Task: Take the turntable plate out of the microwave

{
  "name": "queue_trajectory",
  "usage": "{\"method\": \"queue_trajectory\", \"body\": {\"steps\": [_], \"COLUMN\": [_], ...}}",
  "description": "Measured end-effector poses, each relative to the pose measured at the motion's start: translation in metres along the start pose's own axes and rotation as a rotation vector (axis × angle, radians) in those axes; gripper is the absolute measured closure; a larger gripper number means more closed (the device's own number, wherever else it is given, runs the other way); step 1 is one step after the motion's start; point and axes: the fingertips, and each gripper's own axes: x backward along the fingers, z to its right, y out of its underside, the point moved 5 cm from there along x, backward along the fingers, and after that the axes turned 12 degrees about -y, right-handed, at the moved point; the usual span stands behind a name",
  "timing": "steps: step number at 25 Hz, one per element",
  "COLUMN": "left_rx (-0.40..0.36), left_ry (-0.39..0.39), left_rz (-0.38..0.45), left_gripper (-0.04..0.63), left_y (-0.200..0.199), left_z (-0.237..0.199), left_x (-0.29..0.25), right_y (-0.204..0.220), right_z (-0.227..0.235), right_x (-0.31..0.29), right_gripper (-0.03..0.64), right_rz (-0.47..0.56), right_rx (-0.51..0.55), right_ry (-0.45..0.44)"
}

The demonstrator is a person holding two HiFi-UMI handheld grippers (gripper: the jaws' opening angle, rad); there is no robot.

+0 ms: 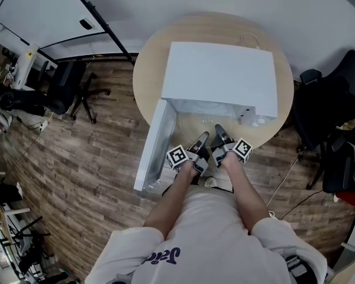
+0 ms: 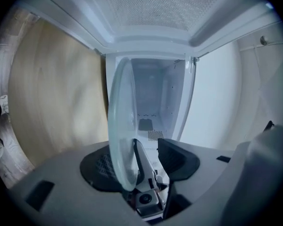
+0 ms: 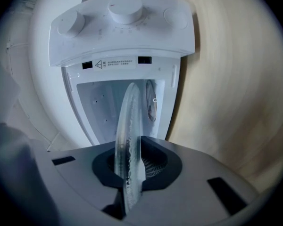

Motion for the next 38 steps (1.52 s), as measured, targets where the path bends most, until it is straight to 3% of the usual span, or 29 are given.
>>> {"method": "queue_trajectory", "body": {"steps": [4, 13, 25, 29, 32, 38], "left_rx": [-0.008, 0.054, 0.05, 0.073, 0.034, -0.023], "left_ry": [-0.011, 0.01, 0.007, 0.029, 0.051, 0.055], "left_rz": [0.043, 0.133, 0.135, 0.141, 0.13, 0.112], "left_gripper": [0.364, 0.364, 0.367, 0.436, 0.507, 0.522], "left_y": [-0.003, -0.008, 0.007, 0.015, 0.024, 0.033], "left_z": [-0.003, -0.007, -0.009, -0.003, 0.008, 0.031], "left_x": [0.005, 0.022, 0.04, 0.041, 0.043, 0.047], "right_y": [0.011, 0.02, 0.033, 0.034, 0.036, 0.034], "right_z": [-0.006, -0.024, -0.041, -0.044, -0.05, -0.071], "right_x": [0.015, 0.042, 0.075, 0.083, 0.089, 0.095], "right_gripper": [0.588, 0.588, 0.586, 0.586, 0.586, 0.588], "right_rz": [-0.031, -0.015, -0.005, -0.014, -0.023, -0.008], "right_rx": [0.007, -0.019, -0.039, -0.035, -0.034, -0.029], "right_ry": [0.001, -0.037, -0.06, -0.056, -0.066, -0.086]}}
